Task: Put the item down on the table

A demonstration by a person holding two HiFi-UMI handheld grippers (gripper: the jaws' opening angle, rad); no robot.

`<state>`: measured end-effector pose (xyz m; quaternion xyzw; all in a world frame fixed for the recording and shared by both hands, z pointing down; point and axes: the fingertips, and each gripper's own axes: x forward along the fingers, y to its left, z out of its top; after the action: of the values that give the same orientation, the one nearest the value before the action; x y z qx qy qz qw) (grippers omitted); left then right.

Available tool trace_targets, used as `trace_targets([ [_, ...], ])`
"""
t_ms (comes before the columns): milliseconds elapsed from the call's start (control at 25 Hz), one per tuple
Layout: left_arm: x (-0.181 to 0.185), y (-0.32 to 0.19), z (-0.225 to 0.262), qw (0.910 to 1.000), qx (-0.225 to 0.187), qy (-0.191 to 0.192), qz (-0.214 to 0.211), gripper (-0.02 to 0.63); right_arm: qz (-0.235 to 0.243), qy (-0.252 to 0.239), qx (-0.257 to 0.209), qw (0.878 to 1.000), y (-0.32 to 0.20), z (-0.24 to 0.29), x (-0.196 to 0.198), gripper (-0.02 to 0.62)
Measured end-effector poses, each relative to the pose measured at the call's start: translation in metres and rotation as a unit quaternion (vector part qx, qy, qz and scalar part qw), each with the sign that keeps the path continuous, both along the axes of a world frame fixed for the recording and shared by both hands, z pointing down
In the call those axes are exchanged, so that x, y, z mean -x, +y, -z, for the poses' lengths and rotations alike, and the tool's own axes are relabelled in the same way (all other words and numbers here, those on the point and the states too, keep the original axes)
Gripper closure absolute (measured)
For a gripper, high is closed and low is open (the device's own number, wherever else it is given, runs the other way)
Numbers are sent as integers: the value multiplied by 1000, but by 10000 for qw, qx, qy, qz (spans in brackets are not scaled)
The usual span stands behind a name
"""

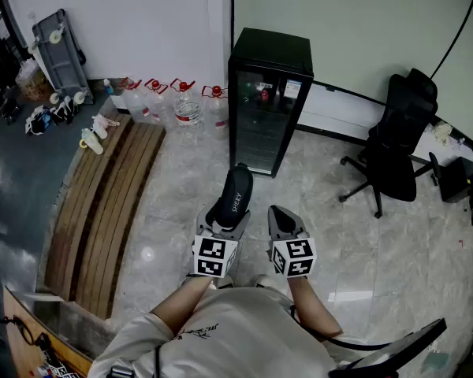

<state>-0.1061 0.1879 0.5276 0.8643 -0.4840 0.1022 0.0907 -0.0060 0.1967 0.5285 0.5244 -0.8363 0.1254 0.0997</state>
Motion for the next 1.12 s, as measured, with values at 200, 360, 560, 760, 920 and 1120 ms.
trace_targets([
  [200,19,-20,-1,10000,-33,4,-85,275,-59,16,-56,10000,-16,1,20,592],
  [360,32,-37,2,10000,-54,48,-55,275,-67,18,-94,9999,-30,3,31,592],
  [560,34,-64,-6,10000,-2,34,-52,275,-44,-62,-71,9999,-59,-3,34,592],
  [760,27,-109,-13,10000,46,25,31,275,37,-127,-48,9999,-108,-10,26,592],
  [920,3,-166,-17,10000,36,-10,55,275,91,-175,-37,9998,-169,-14,7,592],
  [1120,-33,-252,-9,9999,-8,-27,127,275,199,-173,-111,9996,-255,-4,-26,592],
])
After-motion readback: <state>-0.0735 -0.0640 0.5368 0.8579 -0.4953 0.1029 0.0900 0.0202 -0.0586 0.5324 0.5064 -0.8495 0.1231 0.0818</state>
